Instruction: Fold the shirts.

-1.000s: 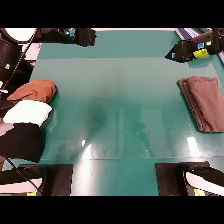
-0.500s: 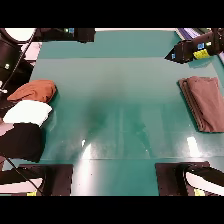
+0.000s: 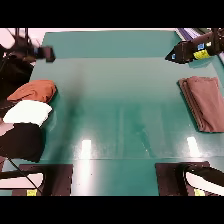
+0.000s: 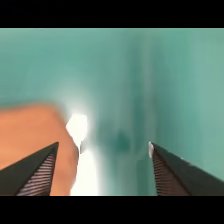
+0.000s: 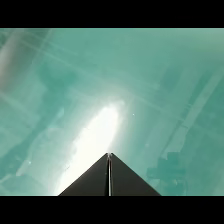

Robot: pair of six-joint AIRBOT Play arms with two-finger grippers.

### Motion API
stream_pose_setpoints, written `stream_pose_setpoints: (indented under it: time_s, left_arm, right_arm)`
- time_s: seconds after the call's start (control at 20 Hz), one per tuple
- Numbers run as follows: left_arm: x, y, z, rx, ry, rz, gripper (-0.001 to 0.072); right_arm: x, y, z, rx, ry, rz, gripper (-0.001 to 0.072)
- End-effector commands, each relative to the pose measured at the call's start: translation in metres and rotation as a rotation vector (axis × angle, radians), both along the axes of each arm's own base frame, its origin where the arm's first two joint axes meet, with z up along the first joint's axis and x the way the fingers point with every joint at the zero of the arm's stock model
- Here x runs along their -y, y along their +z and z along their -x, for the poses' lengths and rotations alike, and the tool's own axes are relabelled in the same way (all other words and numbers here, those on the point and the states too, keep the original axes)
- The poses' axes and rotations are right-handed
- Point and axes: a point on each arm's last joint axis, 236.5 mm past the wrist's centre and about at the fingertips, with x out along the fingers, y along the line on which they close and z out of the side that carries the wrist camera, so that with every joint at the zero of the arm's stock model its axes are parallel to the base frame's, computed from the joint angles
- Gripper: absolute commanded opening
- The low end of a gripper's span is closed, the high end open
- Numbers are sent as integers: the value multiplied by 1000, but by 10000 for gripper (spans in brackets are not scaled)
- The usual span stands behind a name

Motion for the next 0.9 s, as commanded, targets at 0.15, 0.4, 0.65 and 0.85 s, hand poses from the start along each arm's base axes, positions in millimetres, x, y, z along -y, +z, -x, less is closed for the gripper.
stream_pose_setpoints:
  time_s: [0.15,0.4,0.65,0.85]
  left_arm:
    - [-89,-136,35,-154,240,-2,662]
    - [-89,-149,35,-185,258,12,269]
    - [-88,-27,9,60,239,4,24]
    - [-33,183,43,470,68,-44,23]
  right_arm:
    - [-1,0,0,-1,1,-1,20]
    - [-1,0,0,0,1,-1,20]
    - [0,21,0,57,-2,-11,20]
    - [0,94,6,245,-3,-39,20]
